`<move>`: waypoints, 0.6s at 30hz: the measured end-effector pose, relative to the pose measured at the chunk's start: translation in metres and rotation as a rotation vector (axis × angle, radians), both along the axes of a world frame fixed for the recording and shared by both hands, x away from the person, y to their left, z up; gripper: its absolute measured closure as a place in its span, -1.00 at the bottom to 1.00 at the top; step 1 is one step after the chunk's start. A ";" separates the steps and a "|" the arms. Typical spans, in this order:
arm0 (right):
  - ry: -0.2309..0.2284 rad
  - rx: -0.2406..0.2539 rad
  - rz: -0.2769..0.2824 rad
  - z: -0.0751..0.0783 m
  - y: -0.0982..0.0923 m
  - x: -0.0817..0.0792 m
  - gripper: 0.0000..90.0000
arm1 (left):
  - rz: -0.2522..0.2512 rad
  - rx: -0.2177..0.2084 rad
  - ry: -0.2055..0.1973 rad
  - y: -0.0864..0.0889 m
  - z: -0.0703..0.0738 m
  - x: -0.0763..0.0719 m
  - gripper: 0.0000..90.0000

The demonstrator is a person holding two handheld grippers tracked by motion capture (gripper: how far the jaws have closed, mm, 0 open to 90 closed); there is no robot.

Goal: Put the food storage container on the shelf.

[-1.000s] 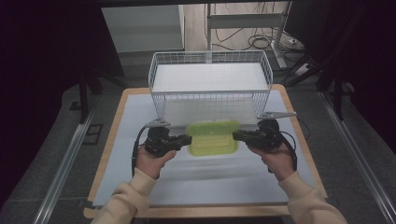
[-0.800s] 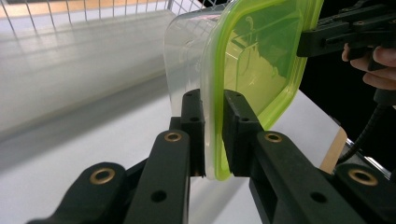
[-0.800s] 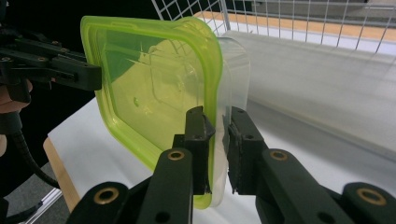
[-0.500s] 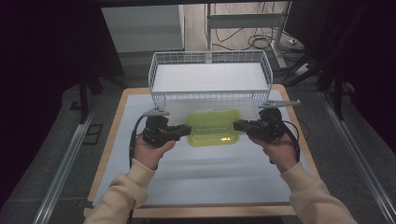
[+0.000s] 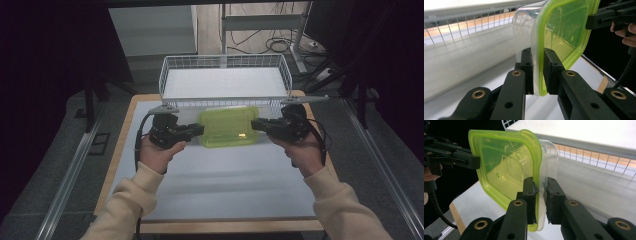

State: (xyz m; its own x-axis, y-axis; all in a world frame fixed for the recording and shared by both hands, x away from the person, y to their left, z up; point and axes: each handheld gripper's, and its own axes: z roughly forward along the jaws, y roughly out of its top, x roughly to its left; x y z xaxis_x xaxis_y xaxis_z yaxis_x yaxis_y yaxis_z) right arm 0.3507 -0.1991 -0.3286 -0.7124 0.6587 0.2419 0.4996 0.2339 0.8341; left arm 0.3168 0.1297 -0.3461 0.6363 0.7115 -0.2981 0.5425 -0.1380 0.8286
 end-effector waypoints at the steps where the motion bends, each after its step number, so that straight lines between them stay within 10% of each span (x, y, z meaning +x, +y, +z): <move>1: -0.006 0.000 0.000 0.006 0.001 0.001 0.77 | -0.002 -0.004 -0.006 0.001 0.005 0.002 0.78; 18: -0.009 0.006 -0.005 0.027 0.005 0.015 0.77 | 0.019 0.002 -0.011 0.003 0.025 0.016 0.78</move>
State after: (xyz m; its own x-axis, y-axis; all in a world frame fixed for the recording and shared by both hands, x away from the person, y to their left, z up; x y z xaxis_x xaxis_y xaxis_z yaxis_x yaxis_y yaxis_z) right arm 0.3658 -0.1940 -0.3014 -0.7115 0.6604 0.2400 0.4934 0.2264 0.8398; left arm 0.3331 0.1330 -0.3213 0.6261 0.7238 -0.2900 0.5361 -0.1296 0.8341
